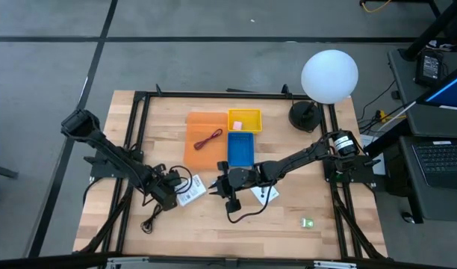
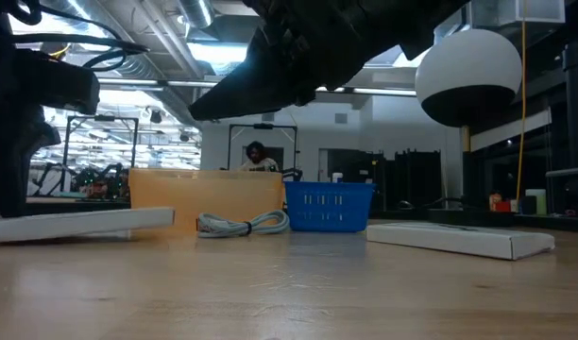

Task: Pick and place items into bin
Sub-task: Put the left card reader box into the blue bin

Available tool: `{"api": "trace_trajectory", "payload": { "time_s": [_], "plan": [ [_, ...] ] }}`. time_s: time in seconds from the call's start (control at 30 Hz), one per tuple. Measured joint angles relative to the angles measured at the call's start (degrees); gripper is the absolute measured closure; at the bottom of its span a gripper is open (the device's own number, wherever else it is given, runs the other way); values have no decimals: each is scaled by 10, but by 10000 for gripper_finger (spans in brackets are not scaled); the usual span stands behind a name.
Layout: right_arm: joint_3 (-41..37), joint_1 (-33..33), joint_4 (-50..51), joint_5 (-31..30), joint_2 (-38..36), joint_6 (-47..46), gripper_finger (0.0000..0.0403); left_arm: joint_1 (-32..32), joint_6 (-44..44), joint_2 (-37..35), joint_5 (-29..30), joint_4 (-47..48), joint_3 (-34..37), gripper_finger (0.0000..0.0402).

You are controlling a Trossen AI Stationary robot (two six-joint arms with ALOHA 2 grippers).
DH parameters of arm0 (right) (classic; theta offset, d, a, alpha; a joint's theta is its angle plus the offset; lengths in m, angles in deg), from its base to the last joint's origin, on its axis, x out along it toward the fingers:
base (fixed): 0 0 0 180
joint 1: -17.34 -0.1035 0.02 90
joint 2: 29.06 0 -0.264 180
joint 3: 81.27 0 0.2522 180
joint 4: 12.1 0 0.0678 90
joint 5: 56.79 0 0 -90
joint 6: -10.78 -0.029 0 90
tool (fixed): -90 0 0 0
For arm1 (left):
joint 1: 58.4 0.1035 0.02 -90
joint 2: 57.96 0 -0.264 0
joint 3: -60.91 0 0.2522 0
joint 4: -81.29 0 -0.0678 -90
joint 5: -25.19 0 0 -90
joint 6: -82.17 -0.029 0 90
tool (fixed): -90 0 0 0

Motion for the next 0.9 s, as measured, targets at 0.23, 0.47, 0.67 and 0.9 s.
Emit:
{"api": "trace_trajectory", "payload": {
  "time_s": [0.23,0.47,0.67,0.9],
  "plan": [
    [0,-11,5,0,8,18,335,0,1,1,-3,0,1,400],
    [0,-23,-7,0,42,0,332,0,0,1,-4,-1,1,400],
    [13,-26,-7,-29,61,14,290,0,0,1,-4,-1,2,400],
    [75,-26,23,-95,104,60,218,0,0,1,-5,-1,2,400]
  ]
}}
